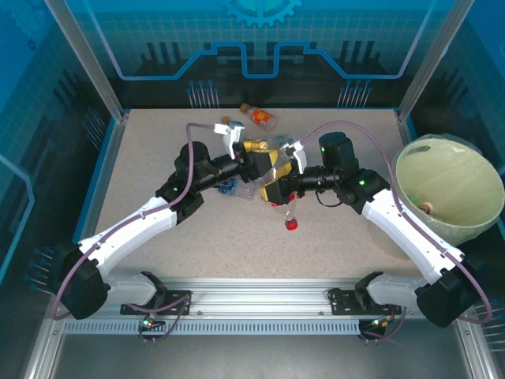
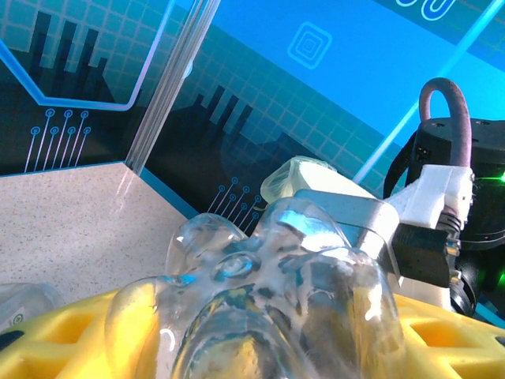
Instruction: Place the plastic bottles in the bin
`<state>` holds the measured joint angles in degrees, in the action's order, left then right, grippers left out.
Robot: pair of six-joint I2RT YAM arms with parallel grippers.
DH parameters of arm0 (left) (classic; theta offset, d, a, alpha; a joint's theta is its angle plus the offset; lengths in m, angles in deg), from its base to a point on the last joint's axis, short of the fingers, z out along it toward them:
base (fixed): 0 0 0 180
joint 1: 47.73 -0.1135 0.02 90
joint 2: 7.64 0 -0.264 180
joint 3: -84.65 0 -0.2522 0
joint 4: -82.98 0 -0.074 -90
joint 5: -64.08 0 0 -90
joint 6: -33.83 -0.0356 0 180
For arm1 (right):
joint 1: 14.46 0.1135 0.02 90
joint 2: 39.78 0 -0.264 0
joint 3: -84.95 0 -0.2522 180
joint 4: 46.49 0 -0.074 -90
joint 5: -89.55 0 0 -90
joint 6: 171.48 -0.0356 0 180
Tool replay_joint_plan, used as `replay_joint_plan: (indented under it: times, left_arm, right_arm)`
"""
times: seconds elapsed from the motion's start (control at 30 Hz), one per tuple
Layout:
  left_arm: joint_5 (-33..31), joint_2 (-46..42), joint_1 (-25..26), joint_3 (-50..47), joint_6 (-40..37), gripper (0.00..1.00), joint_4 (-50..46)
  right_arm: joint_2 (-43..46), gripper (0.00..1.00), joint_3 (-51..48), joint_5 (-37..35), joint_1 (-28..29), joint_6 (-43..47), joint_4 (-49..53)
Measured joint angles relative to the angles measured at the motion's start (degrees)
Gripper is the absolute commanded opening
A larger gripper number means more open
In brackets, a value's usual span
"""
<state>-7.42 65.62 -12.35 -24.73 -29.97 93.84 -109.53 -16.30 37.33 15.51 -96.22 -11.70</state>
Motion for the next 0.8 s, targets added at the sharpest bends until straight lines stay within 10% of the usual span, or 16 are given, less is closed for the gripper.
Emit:
replay_joint_plan:
  times: [0.33, 0.8]
  left_arm:
    - [0.2, 1.6, 0.0, 1.0, 0.8, 0.45, 0.1]
    - [-5.9, 2.4, 0.2, 4.4, 0.8, 0.96, -6.6]
  right_arm:
    - [0.0, 0.58, 0.1, -1.6, 0.0, 0.3, 0.8]
    - [1.7, 0.40, 2.6, -17.8, 0.2, 1.3, 6.5]
